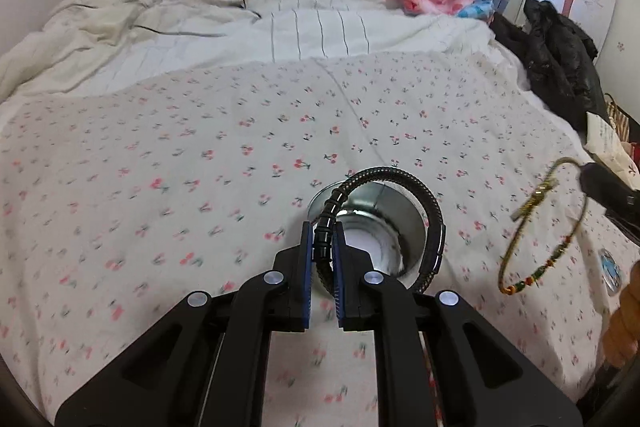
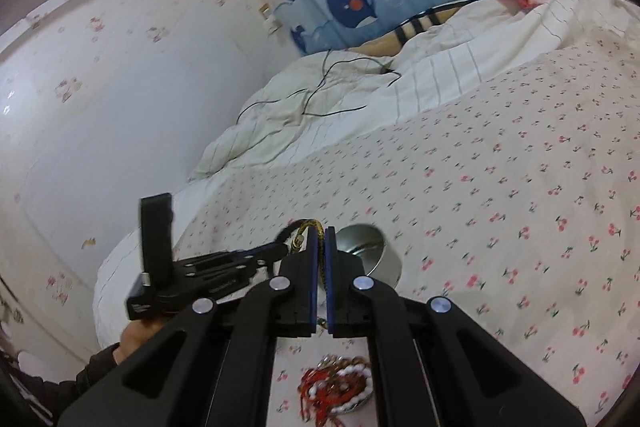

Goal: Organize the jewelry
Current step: 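Drop the black bracelet into the silver tin with the left tool while the right tool carries the bangle over, then open the right tool over the silver tin to release the gold bangle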

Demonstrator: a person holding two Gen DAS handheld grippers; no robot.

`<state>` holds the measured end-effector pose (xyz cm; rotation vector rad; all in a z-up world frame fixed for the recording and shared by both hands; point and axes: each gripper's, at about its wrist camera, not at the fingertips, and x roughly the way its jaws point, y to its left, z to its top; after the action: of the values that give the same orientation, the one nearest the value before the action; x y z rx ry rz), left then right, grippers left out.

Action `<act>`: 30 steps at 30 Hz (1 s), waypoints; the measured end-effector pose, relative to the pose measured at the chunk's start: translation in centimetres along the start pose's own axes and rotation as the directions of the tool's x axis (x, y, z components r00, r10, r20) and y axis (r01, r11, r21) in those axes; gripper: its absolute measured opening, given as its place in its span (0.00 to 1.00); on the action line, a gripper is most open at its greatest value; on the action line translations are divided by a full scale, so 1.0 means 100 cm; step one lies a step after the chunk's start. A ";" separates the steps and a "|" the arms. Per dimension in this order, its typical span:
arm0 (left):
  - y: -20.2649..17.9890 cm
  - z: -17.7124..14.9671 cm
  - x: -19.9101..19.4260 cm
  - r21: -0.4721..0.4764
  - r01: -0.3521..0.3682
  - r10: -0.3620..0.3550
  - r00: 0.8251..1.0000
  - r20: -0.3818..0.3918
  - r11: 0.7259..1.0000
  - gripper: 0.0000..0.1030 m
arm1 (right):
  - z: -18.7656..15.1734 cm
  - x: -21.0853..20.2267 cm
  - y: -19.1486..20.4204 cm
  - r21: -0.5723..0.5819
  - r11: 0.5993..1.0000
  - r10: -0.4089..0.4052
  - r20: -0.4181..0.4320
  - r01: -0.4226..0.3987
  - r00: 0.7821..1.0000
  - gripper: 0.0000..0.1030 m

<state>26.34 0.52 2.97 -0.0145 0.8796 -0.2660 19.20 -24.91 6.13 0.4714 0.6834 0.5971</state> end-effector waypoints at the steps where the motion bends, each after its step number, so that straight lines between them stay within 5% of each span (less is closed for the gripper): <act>1: -0.002 0.002 0.012 0.003 -0.002 0.002 1.000 -0.017 1.000 0.08 | 0.003 0.003 -0.002 0.003 1.000 -0.004 -0.001 0.004 1.000 0.04; 10: -0.013 0.002 0.056 0.062 -0.021 0.028 0.992 -0.126 0.998 0.13 | 0.024 0.049 -0.017 0.027 0.999 -0.027 -0.040 0.028 0.999 0.04; 20: 0.021 -0.001 0.002 -0.005 -0.059 0.058 0.997 -0.041 0.998 0.36 | 0.013 0.113 -0.014 0.034 0.998 -0.052 -0.165 0.058 0.985 0.04; 26: 0.042 -0.016 -0.013 -0.042 -0.064 0.062 0.997 -0.043 0.997 0.39 | -0.014 0.153 -0.004 -0.115 0.976 -0.210 -0.265 0.186 0.941 0.04; 28: 0.045 -0.022 -0.010 -0.048 -0.058 0.055 0.996 -0.064 0.997 0.40 | -0.023 0.162 0.004 -0.205 0.949 -0.290 -0.271 0.239 0.918 0.04; 30: 0.043 -0.029 -0.007 -0.047 -0.047 0.043 0.996 -0.078 0.998 0.40 | -0.025 0.157 0.009 -0.246 0.935 -0.314 -0.246 0.254 0.917 0.10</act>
<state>24.68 5.16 1.10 -0.0301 0.9623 -0.2037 26.92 -13.54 -2.00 0.0830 0.9321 0.4551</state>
